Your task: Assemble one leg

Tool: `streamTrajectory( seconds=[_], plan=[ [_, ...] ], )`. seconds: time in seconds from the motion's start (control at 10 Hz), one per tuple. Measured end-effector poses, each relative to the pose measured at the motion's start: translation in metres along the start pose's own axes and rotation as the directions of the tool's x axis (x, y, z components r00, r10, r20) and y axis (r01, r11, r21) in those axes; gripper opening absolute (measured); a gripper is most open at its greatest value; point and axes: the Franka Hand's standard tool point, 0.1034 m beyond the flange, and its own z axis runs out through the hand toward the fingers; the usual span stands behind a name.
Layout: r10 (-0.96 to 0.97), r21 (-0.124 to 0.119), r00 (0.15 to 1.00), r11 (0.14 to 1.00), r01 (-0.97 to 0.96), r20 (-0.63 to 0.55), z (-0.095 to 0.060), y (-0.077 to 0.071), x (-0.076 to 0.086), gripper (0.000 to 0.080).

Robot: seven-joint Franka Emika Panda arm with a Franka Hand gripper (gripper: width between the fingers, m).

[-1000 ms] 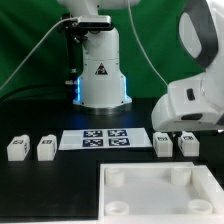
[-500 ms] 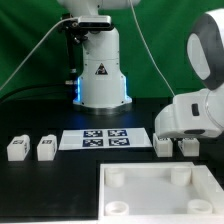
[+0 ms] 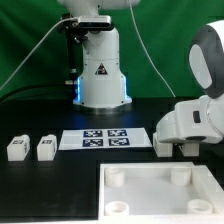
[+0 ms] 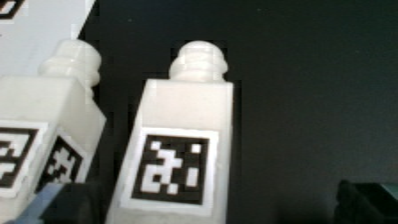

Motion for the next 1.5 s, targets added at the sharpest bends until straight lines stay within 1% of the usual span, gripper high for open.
streamTrajectory(
  seconds=[0.1, 0.3, 0.4, 1.2, 1.3, 1.4, 1.5],
  plan=[
    [0.000, 0.000, 1.000, 1.000, 0.000, 0.000, 0.000, 0.000, 0.000, 0.0649],
    [0.000, 0.000, 1.000, 1.000, 0.000, 0.000, 0.000, 0.000, 0.000, 0.0370],
    [0.000, 0.001, 1.000, 1.000, 0.000, 0.001, 0.000, 0.000, 0.000, 0.0290],
    [0.000, 0.001, 1.000, 1.000, 0.000, 0.000, 0.000, 0.000, 0.000, 0.0291],
    [-0.003, 0.003, 1.000, 1.000, 0.003, -0.006, -0.003, 0.002, 0.001, 0.0291],
    [-0.034, 0.011, 0.998, 0.999, 0.035, -0.053, -0.024, 0.010, 0.001, 0.0291],
    [-0.067, 0.026, 0.993, 0.997, 0.070, -0.095, -0.050, 0.023, -0.005, 0.0291]
  ],
)
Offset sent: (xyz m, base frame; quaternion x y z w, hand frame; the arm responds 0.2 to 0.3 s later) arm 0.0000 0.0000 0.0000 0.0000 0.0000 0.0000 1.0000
